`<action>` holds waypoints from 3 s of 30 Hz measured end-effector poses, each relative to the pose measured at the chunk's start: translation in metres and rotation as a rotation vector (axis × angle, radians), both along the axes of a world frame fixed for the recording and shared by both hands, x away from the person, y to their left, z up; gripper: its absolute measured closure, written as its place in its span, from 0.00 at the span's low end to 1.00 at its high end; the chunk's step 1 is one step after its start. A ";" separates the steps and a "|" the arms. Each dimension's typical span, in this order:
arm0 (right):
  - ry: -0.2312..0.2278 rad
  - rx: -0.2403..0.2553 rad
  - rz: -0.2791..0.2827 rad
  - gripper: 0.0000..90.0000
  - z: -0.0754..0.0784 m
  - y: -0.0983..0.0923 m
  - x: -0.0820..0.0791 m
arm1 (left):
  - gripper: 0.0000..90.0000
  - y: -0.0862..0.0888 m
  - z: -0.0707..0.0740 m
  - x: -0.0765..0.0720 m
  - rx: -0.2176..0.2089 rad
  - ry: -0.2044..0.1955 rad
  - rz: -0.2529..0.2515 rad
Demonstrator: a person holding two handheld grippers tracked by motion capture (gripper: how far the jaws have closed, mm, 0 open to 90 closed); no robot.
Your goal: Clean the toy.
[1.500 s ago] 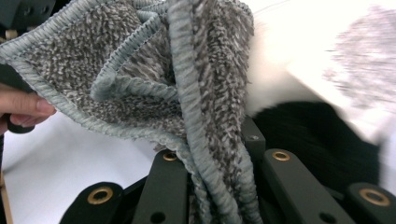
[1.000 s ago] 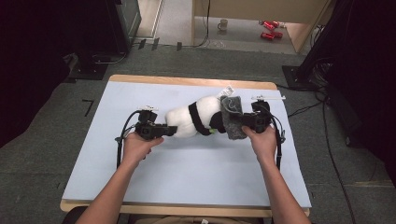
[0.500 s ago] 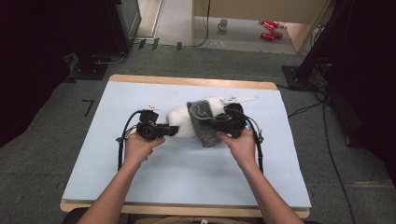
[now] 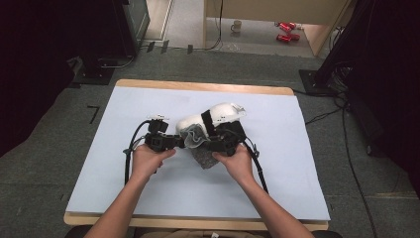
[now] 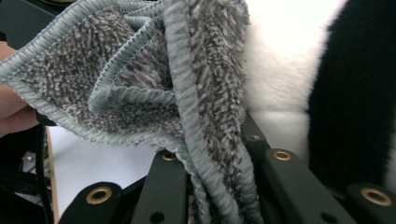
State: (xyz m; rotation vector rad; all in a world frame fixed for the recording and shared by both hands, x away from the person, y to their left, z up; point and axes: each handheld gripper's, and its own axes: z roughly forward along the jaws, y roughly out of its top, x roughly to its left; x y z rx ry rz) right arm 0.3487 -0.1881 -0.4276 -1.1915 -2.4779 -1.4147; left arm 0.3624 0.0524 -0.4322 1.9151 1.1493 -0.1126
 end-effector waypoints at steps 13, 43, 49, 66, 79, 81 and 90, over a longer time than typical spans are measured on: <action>-0.069 -0.086 -0.097 0.87 0.009 -0.048 0.010 | 0.74 0.006 -0.002 0.008 -0.037 0.002 -0.008; -0.082 -0.078 -0.365 0.86 0.025 -0.120 0.012 | 0.73 0.003 -0.002 0.010 -0.059 -0.025 0.014; -0.156 -0.011 -0.345 0.86 0.052 -0.105 0.001 | 0.73 -0.004 -0.003 0.006 -0.013 -0.052 -0.007; -0.082 -0.040 -0.266 0.86 0.034 -0.084 0.008 | 0.60 -0.024 0.001 -0.014 0.002 -0.136 -0.085; -0.043 -0.041 -0.306 0.85 0.031 -0.111 0.012 | 0.46 0.003 0.010 0.001 -0.014 -0.215 -0.100; -0.038 -0.041 -0.321 0.85 0.030 -0.116 0.011 | 0.44 0.002 0.008 0.004 -0.017 -0.223 -0.124; -0.020 -0.056 -0.379 0.84 0.022 -0.136 0.009 | 0.42 -0.015 -0.001 0.017 -0.021 -0.234 -0.202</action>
